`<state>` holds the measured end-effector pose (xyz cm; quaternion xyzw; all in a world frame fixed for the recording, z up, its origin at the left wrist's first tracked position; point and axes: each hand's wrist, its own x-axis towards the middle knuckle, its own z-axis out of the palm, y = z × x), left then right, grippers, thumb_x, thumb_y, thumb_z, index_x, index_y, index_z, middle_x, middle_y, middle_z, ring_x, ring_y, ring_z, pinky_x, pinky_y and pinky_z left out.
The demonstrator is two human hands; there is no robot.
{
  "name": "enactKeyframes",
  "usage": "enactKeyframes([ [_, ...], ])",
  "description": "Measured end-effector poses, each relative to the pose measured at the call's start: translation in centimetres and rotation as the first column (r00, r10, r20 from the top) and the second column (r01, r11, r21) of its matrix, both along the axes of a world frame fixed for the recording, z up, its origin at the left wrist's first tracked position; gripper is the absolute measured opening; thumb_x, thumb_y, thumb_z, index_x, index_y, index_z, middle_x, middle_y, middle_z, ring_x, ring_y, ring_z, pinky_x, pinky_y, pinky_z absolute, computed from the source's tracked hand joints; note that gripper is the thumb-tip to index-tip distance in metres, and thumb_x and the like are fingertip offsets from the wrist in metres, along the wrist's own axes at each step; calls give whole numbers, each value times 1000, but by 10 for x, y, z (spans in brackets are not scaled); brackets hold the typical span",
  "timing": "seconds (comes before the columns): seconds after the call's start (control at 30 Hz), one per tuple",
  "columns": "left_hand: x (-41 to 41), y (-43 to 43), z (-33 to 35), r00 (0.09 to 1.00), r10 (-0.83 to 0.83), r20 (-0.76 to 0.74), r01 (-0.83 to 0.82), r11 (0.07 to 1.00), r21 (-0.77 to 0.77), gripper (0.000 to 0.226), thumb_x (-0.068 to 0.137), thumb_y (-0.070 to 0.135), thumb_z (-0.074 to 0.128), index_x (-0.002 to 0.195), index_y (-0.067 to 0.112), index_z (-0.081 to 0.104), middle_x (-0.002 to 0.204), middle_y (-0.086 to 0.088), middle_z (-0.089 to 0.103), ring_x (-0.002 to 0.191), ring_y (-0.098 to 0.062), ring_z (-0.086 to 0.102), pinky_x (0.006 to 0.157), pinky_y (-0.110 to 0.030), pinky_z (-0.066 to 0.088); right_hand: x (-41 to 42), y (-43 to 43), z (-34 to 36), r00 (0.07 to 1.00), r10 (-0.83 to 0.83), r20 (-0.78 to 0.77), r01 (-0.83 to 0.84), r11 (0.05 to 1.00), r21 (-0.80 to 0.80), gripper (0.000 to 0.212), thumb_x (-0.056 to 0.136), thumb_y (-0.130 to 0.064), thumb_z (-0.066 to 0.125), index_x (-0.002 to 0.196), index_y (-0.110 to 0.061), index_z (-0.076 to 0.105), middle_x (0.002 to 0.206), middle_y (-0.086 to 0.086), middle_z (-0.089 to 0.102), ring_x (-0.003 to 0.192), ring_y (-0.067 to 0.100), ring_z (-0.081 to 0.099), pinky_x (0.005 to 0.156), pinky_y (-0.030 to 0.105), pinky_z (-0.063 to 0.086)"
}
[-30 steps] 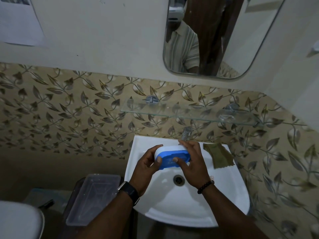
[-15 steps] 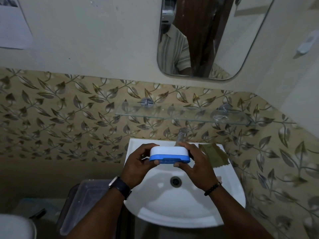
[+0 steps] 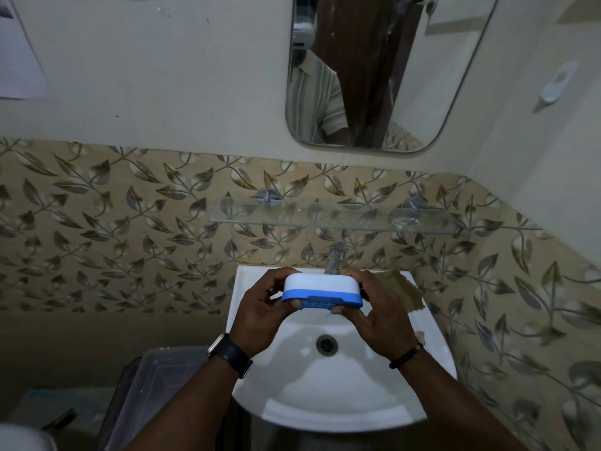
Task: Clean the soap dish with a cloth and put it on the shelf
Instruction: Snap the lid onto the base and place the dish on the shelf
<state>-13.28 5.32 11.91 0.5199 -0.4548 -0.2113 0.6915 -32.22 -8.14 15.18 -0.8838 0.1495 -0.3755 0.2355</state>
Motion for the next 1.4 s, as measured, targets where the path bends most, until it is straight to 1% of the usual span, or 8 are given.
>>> enactKeyframes([
  [0.1, 1, -2, 3, 1000, -14, 0, 14, 1000, -23, 39, 78, 29, 77, 114, 40, 68, 117, 10, 70, 110, -18, 63, 84, -28, 55, 0, -1, 1, 1000, -14, 18, 15, 999, -28, 50, 85, -52, 67, 123, -23, 53, 114, -14, 60, 102, -5, 56, 84, 11, 50],
  [0.23, -1, -8, 7, 997, -17, 69, 22, 998, -66, 39, 82, 21, 75, 120, 27, 67, 121, 5, 69, 116, -18, 63, 88, -30, 57, 0, -8, 10, 1000, 28, -5, -28, 996, -84, 58, 82, -50, 74, 126, -16, 57, 117, -6, 62, 107, 5, 59, 87, 19, 49],
  [0.37, 3, -18, 17, 976, 20, 217, -5, 998, -68, 43, 87, 24, 74, 128, 18, 62, 132, 5, 65, 125, -21, 60, 98, -40, 56, 3, -16, 23, 999, 26, -31, -30, 993, -113, 50, 89, -52, 61, 126, -18, 57, 117, -8, 57, 106, 0, 54, 83, 14, 45],
  [0.5, 21, -34, 43, 854, 95, 512, -73, 995, -62, 56, 89, 23, 75, 141, 19, 54, 147, 1, 54, 136, -19, 50, 109, -42, 46, 10, -39, 40, 999, 7, 31, -1, 977, -213, 47, 88, -40, 69, 122, -8, 60, 121, 6, 59, 114, 17, 56, 94, 23, 47],
  [0.7, 39, -77, 93, 746, 46, 664, -78, 997, 19, 69, 87, 35, 76, 147, 17, 46, 146, 1, 53, 133, -12, 51, 108, -32, 44, 36, -90, 68, 998, -31, 58, 47, 953, -300, 53, 83, -30, 77, 124, -4, 55, 132, 15, 51, 127, 27, 47, 103, 35, 46],
  [0.87, 39, -123, 110, 703, 171, 691, -286, 957, 54, 62, 89, 34, 74, 142, 9, 51, 142, -12, 57, 127, -27, 55, 103, -41, 48, 61, -129, 70, 996, -86, 22, 89, 954, -287, 51, 81, -24, 79, 120, -4, 53, 129, 17, 50, 123, 29, 48, 97, 32, 45],
  [1.23, 47, -175, 84, 649, 36, 760, -396, 869, 297, 65, 97, 38, 62, 153, 16, 37, 151, -10, 51, 130, -29, 53, 103, -40, 46, 82, -182, 38, 974, -193, -117, 169, 968, -188, 53, 81, -25, 77, 125, -16, 48, 129, 8, 51, 114, 23, 52, 88, 43, 54],
  [1.4, 51, -178, 73, 631, 48, 774, -436, 847, 303, 70, 98, 47, 56, 156, 20, 29, 155, -9, 46, 133, -30, 51, 105, -45, 48, 83, -183, 32, 978, -186, -93, 173, 976, -134, 59, 83, -25, 76, 133, -17, 45, 135, 7, 49, 119, 20, 51, 92, 39, 54],
])
